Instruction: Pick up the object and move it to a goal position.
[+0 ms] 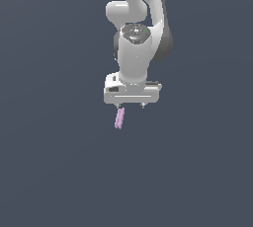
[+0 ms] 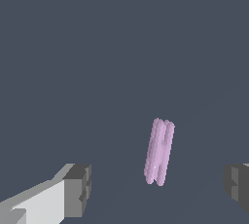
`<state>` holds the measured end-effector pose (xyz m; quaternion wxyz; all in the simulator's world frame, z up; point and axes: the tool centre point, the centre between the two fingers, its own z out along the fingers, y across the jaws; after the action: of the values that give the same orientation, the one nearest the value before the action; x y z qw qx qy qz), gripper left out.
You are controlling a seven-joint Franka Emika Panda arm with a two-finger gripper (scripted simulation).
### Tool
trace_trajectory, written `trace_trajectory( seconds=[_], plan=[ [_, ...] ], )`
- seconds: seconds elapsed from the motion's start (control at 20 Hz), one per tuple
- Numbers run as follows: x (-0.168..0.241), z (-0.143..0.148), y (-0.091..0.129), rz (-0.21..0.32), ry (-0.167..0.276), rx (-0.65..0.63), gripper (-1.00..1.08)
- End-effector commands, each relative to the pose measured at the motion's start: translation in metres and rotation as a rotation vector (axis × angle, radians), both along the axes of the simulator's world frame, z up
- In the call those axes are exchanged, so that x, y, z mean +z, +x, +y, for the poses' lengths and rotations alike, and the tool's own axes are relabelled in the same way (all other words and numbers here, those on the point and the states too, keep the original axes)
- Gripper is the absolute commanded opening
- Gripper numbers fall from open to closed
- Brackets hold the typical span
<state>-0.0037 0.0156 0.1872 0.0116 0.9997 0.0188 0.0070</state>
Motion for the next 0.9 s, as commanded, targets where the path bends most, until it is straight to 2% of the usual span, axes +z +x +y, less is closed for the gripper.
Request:
trace_trajectory(
  seconds=[0.0, 0.55, 0.85],
  plan=[
    [0.000, 0.000, 0.000, 0.000, 0.000, 0.000, 1.00],
    [0.010, 0.010, 0.003, -0.009, 0.019, 0.039, 1.00],
    [-0.001, 0.005, 0.000, -0.006, 0.020, 0.021, 1.00]
  ],
)
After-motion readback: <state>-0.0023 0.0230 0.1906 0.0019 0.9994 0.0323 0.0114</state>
